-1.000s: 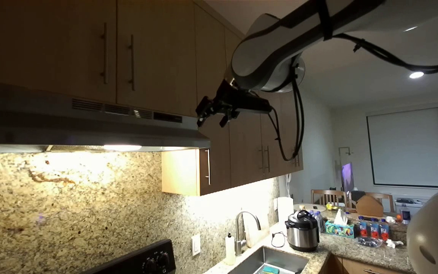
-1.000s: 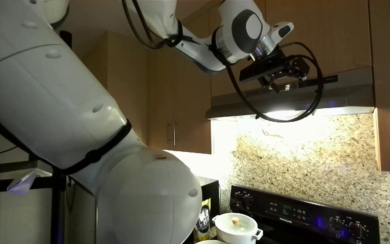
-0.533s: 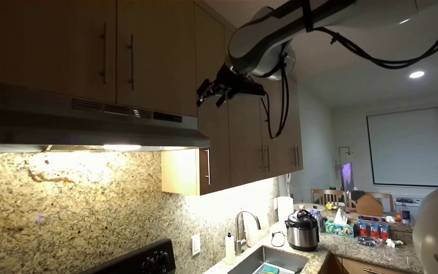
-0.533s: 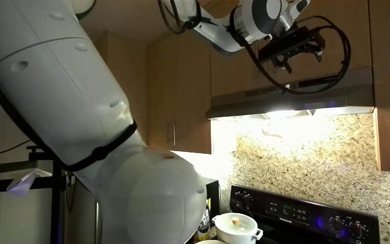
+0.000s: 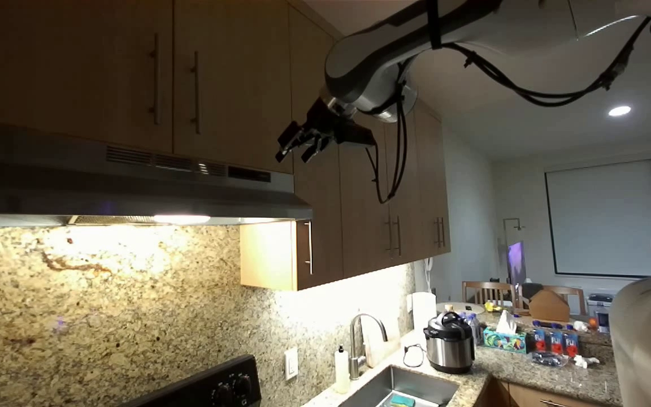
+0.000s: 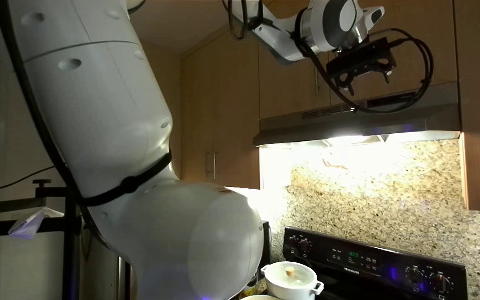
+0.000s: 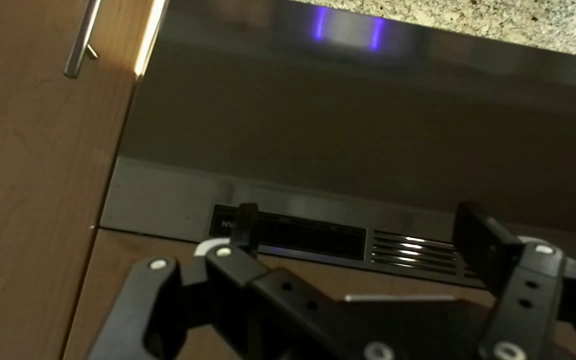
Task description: Turn on the kitchen hood
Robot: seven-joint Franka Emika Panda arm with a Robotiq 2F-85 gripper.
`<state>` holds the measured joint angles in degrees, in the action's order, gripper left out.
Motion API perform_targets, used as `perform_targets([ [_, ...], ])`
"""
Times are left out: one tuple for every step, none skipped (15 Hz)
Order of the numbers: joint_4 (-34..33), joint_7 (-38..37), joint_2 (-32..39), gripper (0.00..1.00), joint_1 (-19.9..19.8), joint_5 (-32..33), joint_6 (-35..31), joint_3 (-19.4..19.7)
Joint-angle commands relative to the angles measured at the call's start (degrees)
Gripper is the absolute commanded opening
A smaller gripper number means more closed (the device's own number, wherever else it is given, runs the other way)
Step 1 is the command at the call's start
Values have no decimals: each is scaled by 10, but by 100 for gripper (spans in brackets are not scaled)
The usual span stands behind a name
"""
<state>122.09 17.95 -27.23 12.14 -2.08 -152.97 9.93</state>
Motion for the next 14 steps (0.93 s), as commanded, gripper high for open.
perform_targets([
  [-1,7,1,100,-12,-11,1,-11],
  [-2,7,1,100,-13,-11,1,-10],
  [-6,11,9,100,-12,-9,-1,-10],
  [-15,16,21,100,-8,-12,8,-7],
  [-21,19,31,100,-6,-13,11,-6],
  [-27,18,44,100,-8,-9,11,-8],
  [-36,19,58,100,-7,-11,10,-9],
  [-45,15,72,100,-12,-8,9,-12],
  [-57,16,86,100,-11,-11,11,-12],
  [-70,18,101,100,-12,-14,9,-13],
  [-85,17,116,100,-14,-16,5,-14],
  [-100,17,129,100,-16,-19,6,-14],
  [-115,17,142,100,-18,-22,9,-15],
  [-132,17,155,100,-21,-25,9,-16],
])
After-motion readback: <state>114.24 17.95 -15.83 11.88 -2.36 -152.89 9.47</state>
